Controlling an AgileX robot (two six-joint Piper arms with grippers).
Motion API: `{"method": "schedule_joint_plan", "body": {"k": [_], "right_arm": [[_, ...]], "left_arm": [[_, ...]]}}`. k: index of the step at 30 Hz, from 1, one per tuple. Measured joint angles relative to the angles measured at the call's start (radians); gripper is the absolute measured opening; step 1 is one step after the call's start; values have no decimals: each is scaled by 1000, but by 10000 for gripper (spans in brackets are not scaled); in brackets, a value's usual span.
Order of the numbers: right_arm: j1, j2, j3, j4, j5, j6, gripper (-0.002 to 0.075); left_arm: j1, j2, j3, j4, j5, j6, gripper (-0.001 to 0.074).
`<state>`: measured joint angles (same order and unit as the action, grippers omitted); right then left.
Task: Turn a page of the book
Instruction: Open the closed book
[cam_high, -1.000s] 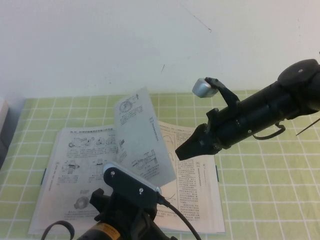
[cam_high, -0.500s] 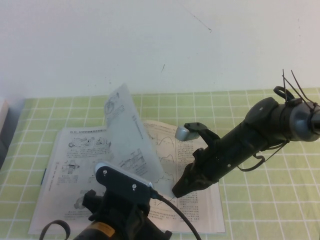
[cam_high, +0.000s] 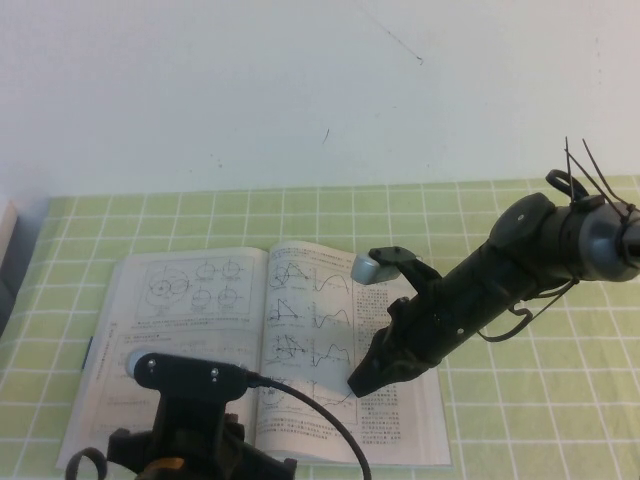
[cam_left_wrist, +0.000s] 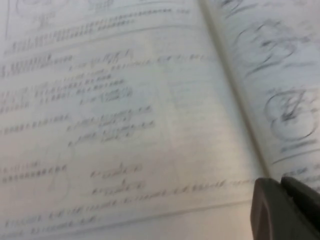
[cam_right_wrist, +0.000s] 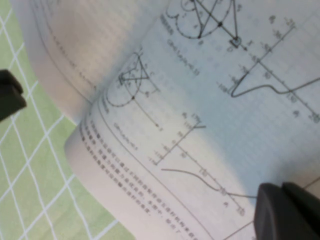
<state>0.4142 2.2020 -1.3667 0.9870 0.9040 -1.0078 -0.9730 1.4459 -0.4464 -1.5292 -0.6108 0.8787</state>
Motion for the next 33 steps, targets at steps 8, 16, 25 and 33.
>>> {"method": "schedule_joint_plan", "body": {"k": [8,16,25,33], "right_arm": [[1,-2,-7,-50,2,49,-1],[2,-2,-7,-51,-2,65,-1],[2,-68,1,-129,-19,78,-1],[2,-356,1,-312,4,142,-1]], "left_arm": [[103,0,0,-127,89,71,-4],[335,0,0,-59,355,72,-4],[358,-57,-4,-24,399,118,-4],[358,-275,-62,14,702,152,-4]]}}
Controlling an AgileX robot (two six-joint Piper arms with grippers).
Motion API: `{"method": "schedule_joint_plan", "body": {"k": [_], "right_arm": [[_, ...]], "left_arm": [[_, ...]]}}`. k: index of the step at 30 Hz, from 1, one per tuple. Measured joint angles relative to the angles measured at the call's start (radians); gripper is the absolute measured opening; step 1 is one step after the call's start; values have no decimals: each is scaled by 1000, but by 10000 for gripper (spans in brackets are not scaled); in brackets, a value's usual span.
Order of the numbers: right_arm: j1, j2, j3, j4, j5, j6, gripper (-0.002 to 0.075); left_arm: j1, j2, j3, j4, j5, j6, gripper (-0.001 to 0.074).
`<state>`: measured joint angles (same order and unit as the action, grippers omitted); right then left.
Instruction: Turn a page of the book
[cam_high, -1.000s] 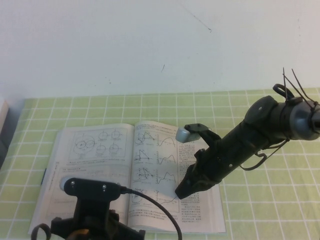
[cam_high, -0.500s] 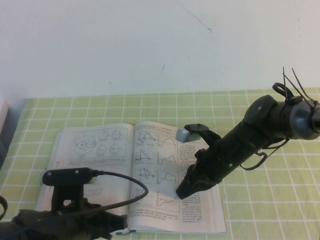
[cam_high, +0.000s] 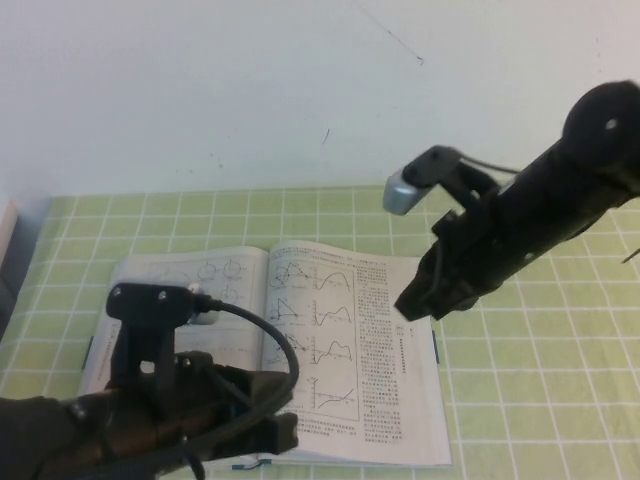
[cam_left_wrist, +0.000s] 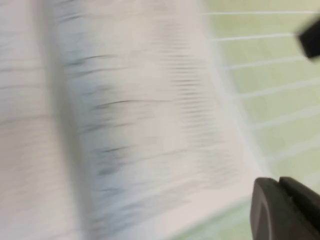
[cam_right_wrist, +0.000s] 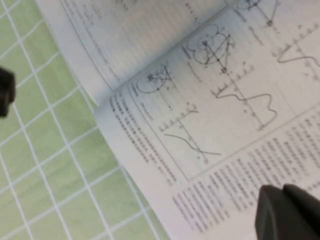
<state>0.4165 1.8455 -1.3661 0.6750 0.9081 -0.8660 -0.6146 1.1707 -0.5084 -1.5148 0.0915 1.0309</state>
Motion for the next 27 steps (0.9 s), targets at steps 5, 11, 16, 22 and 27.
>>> {"method": "schedule_joint_plan", "body": {"k": [5,11,16,22,27], "right_arm": [[0,-205,0,-299,93,156,-1],[0,-430,1,-645,225,364,-1],[0,-584,2,-776,284,458,-1],[0,-771,2,-830,312,546,-1],[0,-928,53,-839,302,589,-1]], "left_arm": [[22,-58,-71,340,295,-290,-4],[62,-73,-221,1070,562,-810,-4],[66,-191,-270,1323,534,-995,-4],[66,-415,-223,1397,402,-1020,-4],[66,-615,-129,1479,361,-1022,-4]]}}
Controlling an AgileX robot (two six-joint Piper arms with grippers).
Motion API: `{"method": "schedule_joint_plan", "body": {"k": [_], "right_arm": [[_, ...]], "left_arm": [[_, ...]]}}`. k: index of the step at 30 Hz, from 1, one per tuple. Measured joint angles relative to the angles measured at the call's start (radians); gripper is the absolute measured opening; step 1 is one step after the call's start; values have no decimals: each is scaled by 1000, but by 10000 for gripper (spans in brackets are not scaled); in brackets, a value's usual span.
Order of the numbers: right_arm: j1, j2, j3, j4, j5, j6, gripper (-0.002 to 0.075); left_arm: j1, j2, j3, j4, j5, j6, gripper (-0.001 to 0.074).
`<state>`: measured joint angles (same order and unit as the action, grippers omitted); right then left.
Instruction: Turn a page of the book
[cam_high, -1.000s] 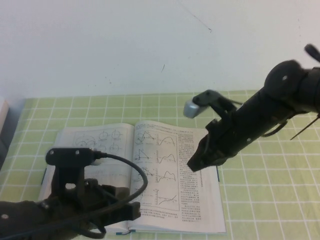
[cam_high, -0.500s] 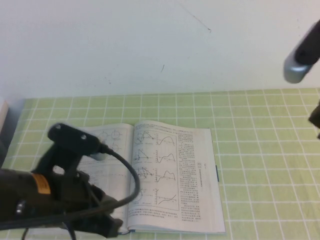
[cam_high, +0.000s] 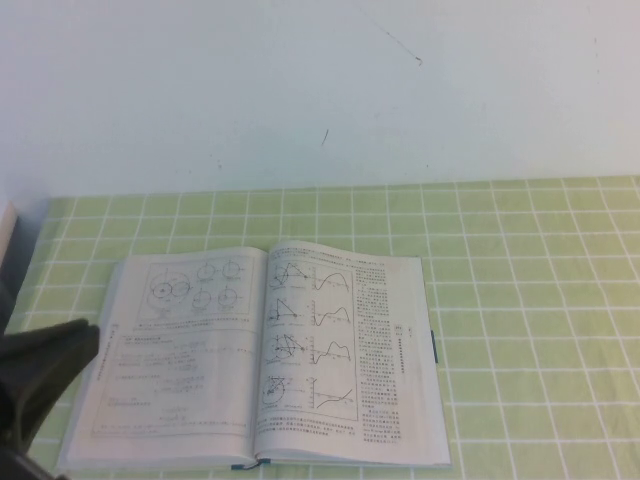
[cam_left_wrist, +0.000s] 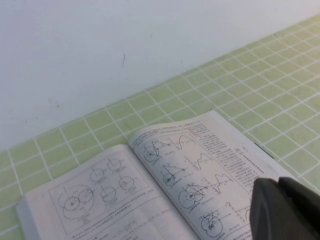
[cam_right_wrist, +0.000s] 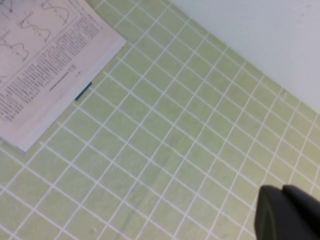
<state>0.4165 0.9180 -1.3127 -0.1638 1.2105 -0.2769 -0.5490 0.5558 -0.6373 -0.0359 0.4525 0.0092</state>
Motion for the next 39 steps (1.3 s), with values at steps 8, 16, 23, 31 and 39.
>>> {"method": "schedule_joint_plan", "body": {"k": [8,16,23,31,39], "right_arm": [[0,-280,348,-1,-119,25,-1],[0,-588,778,0,-413,128,-1],[0,-698,909,2,-498,161,-1],[0,-701,912,12,-459,163,-2],[0,-701,912,16,-448,163,-2]], "left_arm": [[0,-219,158,12,-48,0,-2],[0,-262,247,18,-57,0,-2],[0,-262,253,20,-96,0,-2],[0,-262,253,21,-96,0,-2],[0,-262,253,21,-96,0,-2]]}}
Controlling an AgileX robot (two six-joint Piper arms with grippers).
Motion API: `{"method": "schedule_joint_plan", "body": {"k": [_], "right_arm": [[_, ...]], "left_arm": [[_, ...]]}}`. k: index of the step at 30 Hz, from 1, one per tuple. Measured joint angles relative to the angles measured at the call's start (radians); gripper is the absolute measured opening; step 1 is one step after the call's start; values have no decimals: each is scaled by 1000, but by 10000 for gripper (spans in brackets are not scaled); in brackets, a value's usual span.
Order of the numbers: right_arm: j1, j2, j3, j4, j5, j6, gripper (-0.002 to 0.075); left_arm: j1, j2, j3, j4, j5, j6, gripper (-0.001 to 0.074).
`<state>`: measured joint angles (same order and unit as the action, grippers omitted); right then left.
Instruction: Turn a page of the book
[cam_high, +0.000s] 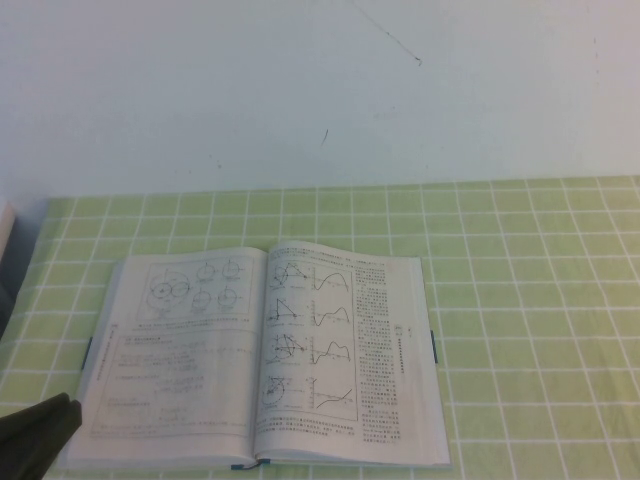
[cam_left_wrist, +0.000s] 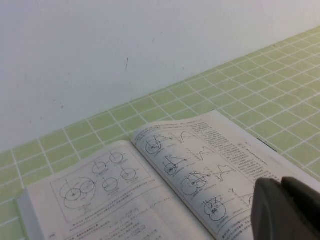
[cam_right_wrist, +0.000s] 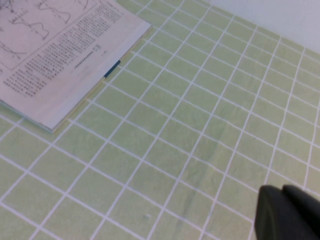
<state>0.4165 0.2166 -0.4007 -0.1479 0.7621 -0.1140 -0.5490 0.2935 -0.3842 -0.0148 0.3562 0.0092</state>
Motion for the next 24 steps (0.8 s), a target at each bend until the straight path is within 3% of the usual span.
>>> {"method": "schedule_joint_plan", "body": {"k": [10,11,24], "right_arm": [[0,0,0,2,2,0,-2],[0,0,0,6,2,0,-2],[0,0,1,7,4,0,-2]], "left_arm": [[23,-19,33,57,-15,0,-2],[421,-303,392,-45,-41,-9,-2],[425,-307,402,-45,-30,-50,-2]]}}
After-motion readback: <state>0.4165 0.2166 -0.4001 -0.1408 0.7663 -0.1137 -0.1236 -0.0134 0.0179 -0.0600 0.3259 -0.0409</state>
